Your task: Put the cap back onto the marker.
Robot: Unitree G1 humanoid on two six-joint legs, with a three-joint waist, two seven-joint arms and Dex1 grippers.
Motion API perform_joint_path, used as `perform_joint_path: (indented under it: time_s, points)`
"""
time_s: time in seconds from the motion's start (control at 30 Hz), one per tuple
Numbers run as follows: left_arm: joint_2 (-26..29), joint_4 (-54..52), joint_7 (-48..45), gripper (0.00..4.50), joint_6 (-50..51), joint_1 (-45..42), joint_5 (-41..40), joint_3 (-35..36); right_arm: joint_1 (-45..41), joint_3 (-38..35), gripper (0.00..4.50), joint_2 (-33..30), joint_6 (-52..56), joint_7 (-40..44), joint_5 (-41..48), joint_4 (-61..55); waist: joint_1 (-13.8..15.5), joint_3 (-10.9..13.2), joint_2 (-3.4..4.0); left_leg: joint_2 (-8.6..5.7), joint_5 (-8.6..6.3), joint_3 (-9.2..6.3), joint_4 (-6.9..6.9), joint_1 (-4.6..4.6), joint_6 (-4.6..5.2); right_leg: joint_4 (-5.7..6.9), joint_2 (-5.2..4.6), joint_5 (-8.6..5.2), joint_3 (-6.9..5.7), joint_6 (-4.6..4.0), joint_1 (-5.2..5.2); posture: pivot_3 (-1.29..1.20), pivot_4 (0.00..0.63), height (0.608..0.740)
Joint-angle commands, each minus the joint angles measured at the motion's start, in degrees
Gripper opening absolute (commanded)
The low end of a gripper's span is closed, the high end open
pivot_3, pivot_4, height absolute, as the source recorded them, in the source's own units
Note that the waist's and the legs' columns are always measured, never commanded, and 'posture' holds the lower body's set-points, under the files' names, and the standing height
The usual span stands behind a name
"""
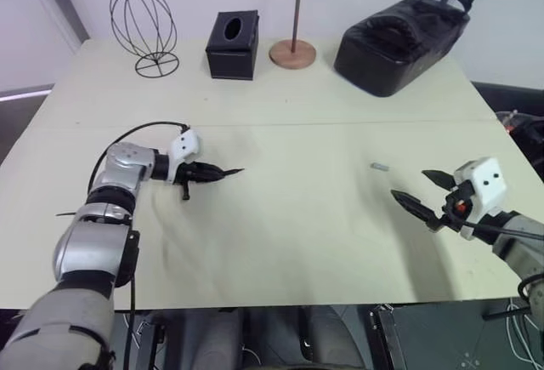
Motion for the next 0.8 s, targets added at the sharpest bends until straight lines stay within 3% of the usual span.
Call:
perform_joint_path:
  time_s: [0.03, 0.23, 0.43, 0.63, 0.8]
  points:
    - [0.54, -2.17, -3.64, 0.04, 0.64, -1.85, -1.90, 1.61, -5.56, 1.97, 4.32, -0.93, -8.66, 1.70, -4.62, 8.94, 0.01, 0.00, 0.00, -0.02, 0.00, 0.04, 0.02, 0.02, 0.00, 0.04, -0.01, 0.00, 0.02, 0.00, 0.00, 0.00, 0.150, 0.740]
    - [0.56, -14.09, -12.82, 0.04, 6.28, -3.96, -7.24, 2.40, -17.20, 9.85, 4.32, -1.88, -20.79, 9.29, -11.10, 27.87, 0.27, 0.03, -0.05, -0.04, 0.01, 0.03, 0.12, -0.06, -0.01, 0.19, -0.02, -0.01, 0.02, 0.00, -0.06, 0.00, 0.150, 0.740]
    - [5.37, -45.01, -13.45, 0.04, 22.21, 7.10, -16.39, 1.34, -26.86, 15.41, 4.32, -0.21, -28.08, 15.74, -14.02, 42.86, -0.73, 0.02, 0.03, 0.08, 0.03, 0.07, 0.08, -0.02, -0.03, 0.30, -0.01, -0.04, 0.15, -0.01, -0.15, 0.00, 0.150, 0.740]
    - [11.87, -69.75, -7.44, 0.04, 37.87, 20.58, -23.01, 5.49, -35.30, 17.41, 4.32, 0.62, -33.09, 19.89, -16.29, 58.16, -1.54, 0.04, 0.06, 0.10, 0.04, 0.05, 0.06, -0.01, -0.06, 0.33, -0.01, -0.05, 0.17, -0.03, -0.18, 0.00, 0.150, 0.740]
    - [15.37, -80.10, -1.71, 0.04, 45.27, 28.30, -27.05, 8.71, -40.14, 17.63, 4.32, 2.80, -34.55, 21.25, -16.65, 65.49, -1.33, 0.05, 0.08, 0.09, 0.05, 0.02, 0.05, 0.01, -0.07, 0.35, -0.04, -0.05, 0.17, -0.03, -0.18, 0.00, 0.150, 0.740]
